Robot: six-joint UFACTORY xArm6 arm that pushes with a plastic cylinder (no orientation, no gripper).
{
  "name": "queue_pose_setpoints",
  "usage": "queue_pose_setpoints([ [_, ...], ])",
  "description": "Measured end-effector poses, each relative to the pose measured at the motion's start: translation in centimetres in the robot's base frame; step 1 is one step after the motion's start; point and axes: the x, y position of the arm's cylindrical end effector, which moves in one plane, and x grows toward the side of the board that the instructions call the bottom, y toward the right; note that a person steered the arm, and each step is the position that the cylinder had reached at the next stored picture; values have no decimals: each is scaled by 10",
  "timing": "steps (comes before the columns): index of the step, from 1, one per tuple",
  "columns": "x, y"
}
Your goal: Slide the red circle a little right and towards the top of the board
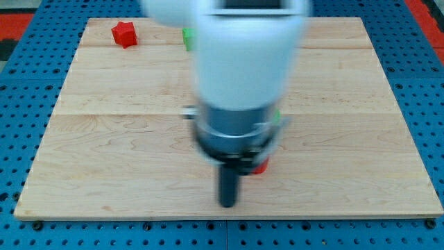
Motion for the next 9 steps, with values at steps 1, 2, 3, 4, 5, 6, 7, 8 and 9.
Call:
queue_pose_setpoints([
  [1, -34, 41],
  [2, -66, 114],
  [3, -104, 179],
  [4, -151, 197],
  [5, -98, 203],
  [6, -79, 110],
  [7, -85, 67],
  [8, -124, 98],
  [9, -119, 137],
])
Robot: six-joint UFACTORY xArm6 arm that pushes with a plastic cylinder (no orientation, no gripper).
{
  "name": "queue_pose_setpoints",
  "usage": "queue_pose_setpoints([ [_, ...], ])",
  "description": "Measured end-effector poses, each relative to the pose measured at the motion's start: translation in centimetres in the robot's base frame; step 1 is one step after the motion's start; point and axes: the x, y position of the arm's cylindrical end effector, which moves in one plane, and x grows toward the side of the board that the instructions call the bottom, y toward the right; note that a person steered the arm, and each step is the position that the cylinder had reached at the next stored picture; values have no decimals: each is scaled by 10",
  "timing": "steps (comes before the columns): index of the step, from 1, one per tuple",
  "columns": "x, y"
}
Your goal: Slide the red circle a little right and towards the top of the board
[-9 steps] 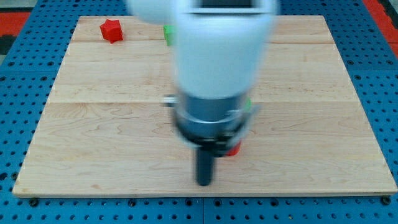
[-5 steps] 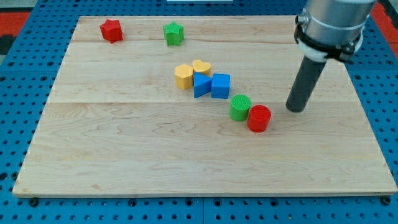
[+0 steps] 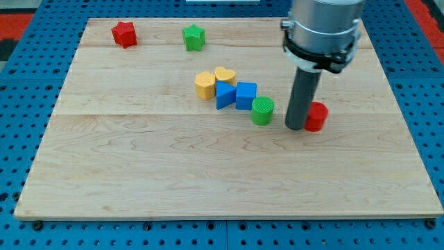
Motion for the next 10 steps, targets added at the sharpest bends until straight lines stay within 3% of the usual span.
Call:
queue_pose_setpoints([
  [1, 19, 2],
  [2, -9, 57],
  [4, -120, 96],
  [5, -60, 97],
  [6, -29, 17],
  [8, -108, -1],
  [9, -74, -32],
  [10, -54, 2],
])
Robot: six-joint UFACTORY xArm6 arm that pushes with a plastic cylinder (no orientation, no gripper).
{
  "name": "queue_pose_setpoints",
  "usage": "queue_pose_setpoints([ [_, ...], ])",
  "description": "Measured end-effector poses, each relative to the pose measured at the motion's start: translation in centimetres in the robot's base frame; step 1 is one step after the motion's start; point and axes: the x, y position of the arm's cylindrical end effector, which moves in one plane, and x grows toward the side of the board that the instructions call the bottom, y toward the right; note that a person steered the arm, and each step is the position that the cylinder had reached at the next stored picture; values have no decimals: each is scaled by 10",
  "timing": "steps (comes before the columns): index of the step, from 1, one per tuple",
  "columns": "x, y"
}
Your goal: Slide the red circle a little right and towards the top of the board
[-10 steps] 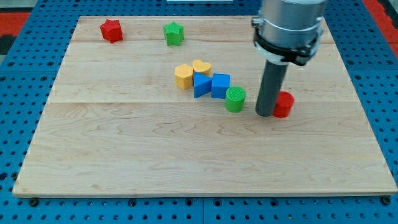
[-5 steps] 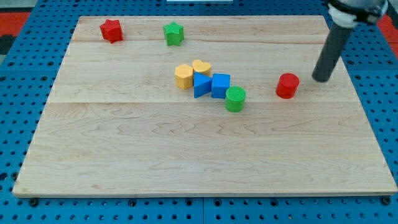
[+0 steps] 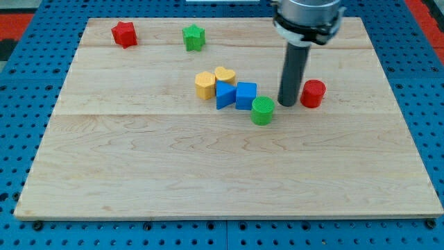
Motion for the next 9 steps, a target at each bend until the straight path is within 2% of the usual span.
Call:
queue_pose_setpoints([
  [3, 0, 47],
  [4, -31, 47],
  [6, -21, 66],
  [7, -45, 68],
  [8, -86, 67],
  [9, -101, 68],
])
